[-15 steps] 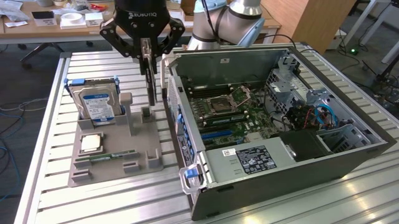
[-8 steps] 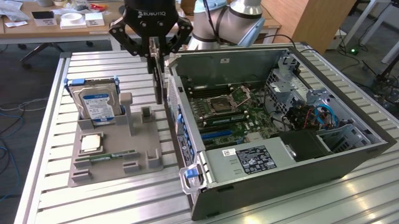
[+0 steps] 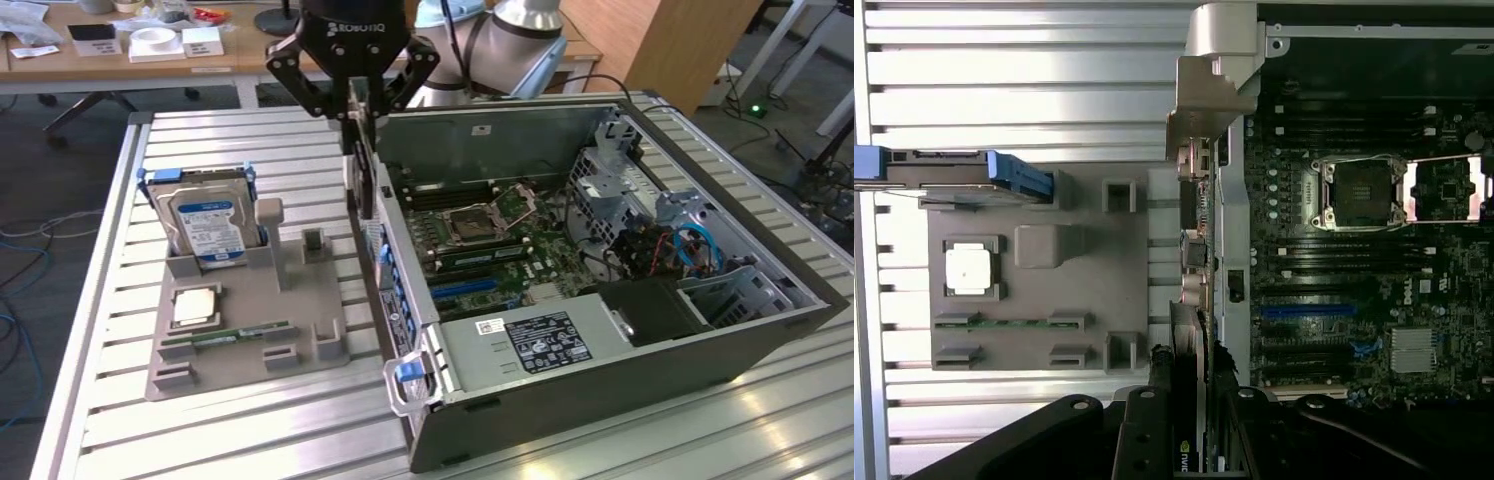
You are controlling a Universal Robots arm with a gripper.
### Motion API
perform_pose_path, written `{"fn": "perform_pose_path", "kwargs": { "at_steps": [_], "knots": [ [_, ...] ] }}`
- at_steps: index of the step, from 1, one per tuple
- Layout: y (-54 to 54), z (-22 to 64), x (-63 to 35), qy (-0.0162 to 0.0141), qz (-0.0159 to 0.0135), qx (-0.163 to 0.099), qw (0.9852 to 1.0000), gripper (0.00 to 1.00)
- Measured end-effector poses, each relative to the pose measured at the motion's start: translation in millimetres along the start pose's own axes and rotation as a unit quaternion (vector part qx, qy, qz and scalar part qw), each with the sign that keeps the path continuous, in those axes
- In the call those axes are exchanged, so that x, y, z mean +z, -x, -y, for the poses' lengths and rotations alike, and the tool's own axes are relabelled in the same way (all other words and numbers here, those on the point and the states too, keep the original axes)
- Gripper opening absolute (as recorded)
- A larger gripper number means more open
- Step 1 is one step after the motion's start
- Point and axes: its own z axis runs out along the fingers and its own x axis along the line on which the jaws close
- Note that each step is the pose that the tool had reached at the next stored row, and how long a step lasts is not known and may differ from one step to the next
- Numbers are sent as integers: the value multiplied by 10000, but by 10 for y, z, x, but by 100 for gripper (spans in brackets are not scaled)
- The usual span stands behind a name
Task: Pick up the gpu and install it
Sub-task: 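Pick up the gpu and move the gpu toward the slot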
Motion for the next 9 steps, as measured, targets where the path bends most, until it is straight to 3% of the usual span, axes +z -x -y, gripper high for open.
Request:
{"fn": "perform_pose_path", "kwargs": {
  "at_steps": [9],
  "knots": [
    [264, -11, 7, 17, 0, 1, 10000, 26]
  ]
}}
